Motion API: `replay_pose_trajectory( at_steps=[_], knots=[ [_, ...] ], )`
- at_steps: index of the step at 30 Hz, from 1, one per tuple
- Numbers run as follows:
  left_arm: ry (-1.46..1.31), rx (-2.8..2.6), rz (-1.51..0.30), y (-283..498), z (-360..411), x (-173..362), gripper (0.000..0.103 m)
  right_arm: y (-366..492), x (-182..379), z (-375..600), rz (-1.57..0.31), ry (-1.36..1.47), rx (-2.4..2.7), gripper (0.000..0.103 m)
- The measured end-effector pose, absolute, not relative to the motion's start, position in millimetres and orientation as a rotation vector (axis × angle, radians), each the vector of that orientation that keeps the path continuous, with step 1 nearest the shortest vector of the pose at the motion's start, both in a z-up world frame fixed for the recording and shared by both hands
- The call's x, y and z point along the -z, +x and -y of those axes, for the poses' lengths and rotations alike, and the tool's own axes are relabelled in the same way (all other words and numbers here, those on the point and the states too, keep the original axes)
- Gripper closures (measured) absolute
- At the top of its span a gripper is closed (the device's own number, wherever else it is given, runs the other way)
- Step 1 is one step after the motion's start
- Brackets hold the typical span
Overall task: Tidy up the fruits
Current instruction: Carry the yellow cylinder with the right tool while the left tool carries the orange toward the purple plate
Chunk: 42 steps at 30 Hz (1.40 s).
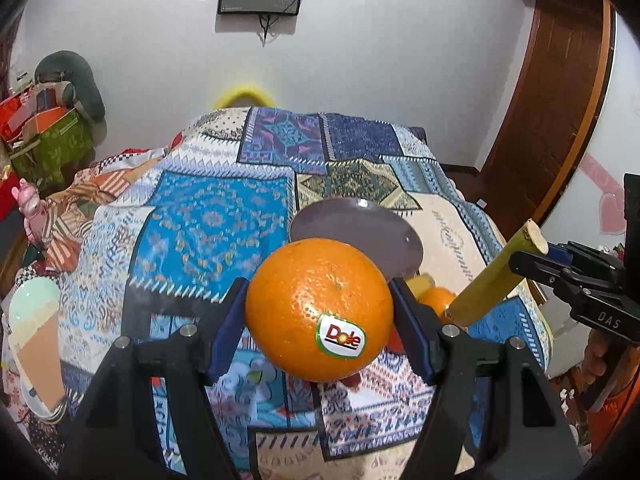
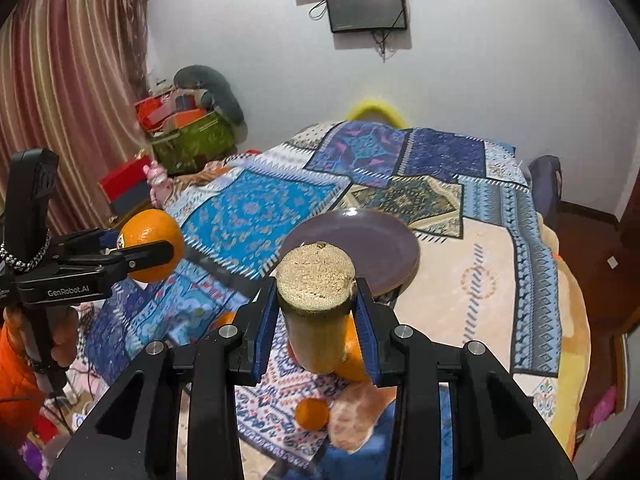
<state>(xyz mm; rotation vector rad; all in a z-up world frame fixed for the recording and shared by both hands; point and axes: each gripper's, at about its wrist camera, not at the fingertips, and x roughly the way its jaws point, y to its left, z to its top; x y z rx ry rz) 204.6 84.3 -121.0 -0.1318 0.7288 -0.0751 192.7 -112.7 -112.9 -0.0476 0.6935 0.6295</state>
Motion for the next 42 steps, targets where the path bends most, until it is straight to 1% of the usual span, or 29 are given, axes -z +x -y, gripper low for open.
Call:
replay_pose_trajectory(
  at_steps=[14, 28, 42],
  knots=[
    [-0.104, 0.081, -0.734, 263, -74, 133, 0.034, 234, 111, 112, -0.668, -0.03, -0.623, 0.07],
    [-0.084, 0.09, -0.816, 324, -67, 179, 0.034, 284, 149, 87, -0.756, -0.04, -0.646, 0.069],
    [-0.074, 0.106, -0.925, 373, -66, 218, 0.034, 324, 168, 69, -0.78, -0.029, -0.656, 0.07]
  ],
)
